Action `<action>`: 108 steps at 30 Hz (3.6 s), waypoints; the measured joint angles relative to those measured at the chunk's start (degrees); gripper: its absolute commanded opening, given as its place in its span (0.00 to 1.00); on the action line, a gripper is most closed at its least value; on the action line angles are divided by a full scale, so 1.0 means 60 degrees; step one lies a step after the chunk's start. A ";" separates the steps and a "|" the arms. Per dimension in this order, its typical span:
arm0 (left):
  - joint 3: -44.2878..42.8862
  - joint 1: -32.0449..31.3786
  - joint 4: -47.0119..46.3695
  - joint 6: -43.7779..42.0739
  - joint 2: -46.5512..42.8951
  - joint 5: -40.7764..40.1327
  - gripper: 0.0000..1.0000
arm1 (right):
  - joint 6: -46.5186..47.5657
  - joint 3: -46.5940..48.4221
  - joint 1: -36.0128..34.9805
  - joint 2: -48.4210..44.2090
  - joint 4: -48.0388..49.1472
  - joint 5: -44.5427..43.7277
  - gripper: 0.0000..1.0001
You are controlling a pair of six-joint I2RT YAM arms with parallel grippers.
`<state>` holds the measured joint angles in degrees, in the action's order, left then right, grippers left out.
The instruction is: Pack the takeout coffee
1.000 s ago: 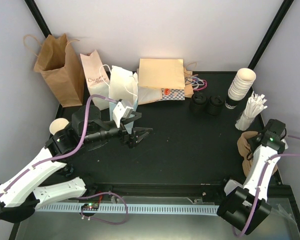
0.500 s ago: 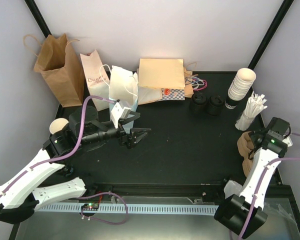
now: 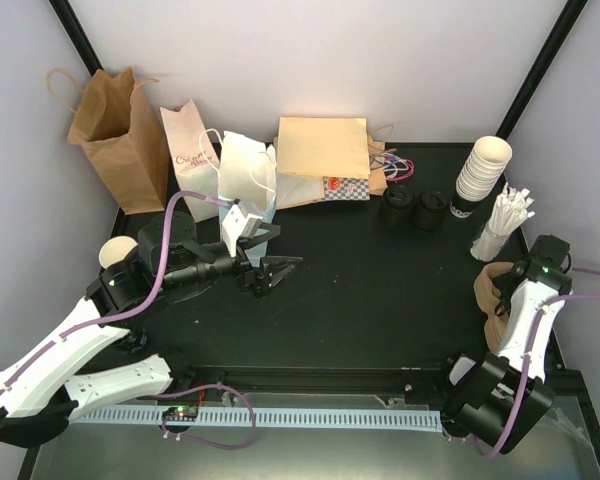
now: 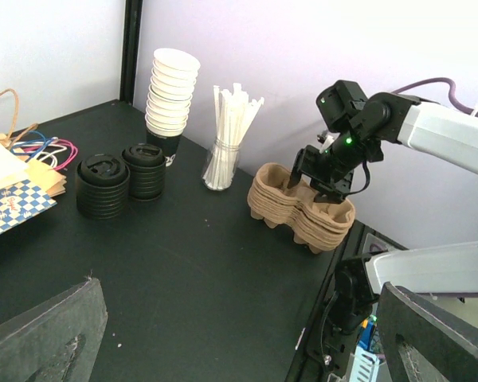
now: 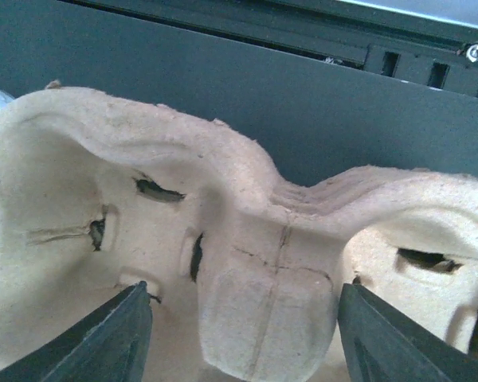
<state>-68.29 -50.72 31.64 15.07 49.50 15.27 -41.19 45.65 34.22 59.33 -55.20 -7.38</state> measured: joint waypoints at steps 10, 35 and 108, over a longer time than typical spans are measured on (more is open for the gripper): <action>0.0000 0.0000 0.0007 -0.0011 -0.0004 0.0000 0.95 | 0.0040 -0.0120 0.0007 -0.0495 -0.0058 0.0018 0.46; 0.0000 0.0000 0.0022 -0.0007 -0.0127 -0.0025 0.95 | 0.0015 -0.0058 0.0029 0.0127 -0.0044 0.0025 0.48; 0.0168 0.0000 0.0229 -0.0412 -0.0229 -0.0291 0.97 | 0.0058 0.0353 0.0033 -0.0288 -0.0448 0.0073 0.63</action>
<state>-67.29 -50.72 33.01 12.60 48.12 13.52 -40.84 47.77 34.41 57.60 -57.89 -6.94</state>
